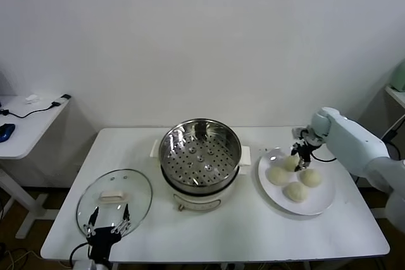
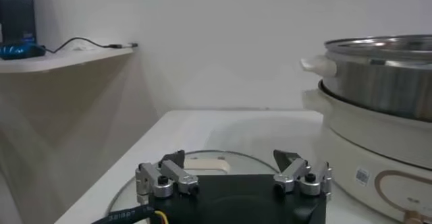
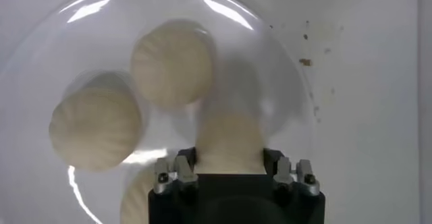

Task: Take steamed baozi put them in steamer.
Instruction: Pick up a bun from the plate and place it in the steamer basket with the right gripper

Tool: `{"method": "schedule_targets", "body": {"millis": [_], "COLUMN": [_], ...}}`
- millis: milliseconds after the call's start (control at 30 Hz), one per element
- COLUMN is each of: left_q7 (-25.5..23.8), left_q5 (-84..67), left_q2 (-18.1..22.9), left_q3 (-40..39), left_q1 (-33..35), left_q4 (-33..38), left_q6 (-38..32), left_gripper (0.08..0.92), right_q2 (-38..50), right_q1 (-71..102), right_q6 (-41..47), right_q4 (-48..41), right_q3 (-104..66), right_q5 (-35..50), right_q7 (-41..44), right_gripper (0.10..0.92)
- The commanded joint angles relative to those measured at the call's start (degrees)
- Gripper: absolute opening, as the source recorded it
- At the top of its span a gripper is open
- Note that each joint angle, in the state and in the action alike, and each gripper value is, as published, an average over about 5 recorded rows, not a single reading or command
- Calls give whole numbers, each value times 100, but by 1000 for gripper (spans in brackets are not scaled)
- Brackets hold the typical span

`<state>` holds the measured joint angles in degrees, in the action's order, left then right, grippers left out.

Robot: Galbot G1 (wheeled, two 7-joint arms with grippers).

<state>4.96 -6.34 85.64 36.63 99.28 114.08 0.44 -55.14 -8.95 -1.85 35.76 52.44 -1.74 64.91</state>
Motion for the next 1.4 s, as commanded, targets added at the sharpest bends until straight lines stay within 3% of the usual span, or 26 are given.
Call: {"method": "schedule_targets", "body": {"millis": [33, 367, 467, 600, 733, 1000, 1400], "left_q7": [7, 23, 42, 75, 110, 137, 160], "left_q5": [26, 128, 160, 205, 229, 241, 231], "left_q2": [0, 5, 12, 17, 17, 19, -6], "left_q3": [-18, -113, -140, -170, -178, -207, -230], "left_q1": [23, 106, 131, 184, 230, 248, 155], "left_q4": [53, 152, 180, 217, 220, 235, 137], "left_q6": [2, -19, -32, -51, -74, -65, -62], "left_gripper": [823, 823, 823, 823, 823, 823, 823], "right_q2": [449, -133, -442, -910, -1311, -2145, -3034], "right_q1": [-1560, -4049, -4108, -3839, -3296, -2163, -1585], "right_q6": [46, -417, -721, -1295, -2097, -3613, -4261], "right_q4": [1627, 4080, 4644, 4852, 4347, 2215, 160], "right_q3": [1109, 2802, 3010, 3264, 3209, 2594, 1934], "right_q5": [930, 2155, 2170, 1473, 658, -364, -981], "right_q7": [98, 54, -137, -425, -637, -607, -752], "right_gripper": [645, 645, 648, 657, 659, 662, 662]}}
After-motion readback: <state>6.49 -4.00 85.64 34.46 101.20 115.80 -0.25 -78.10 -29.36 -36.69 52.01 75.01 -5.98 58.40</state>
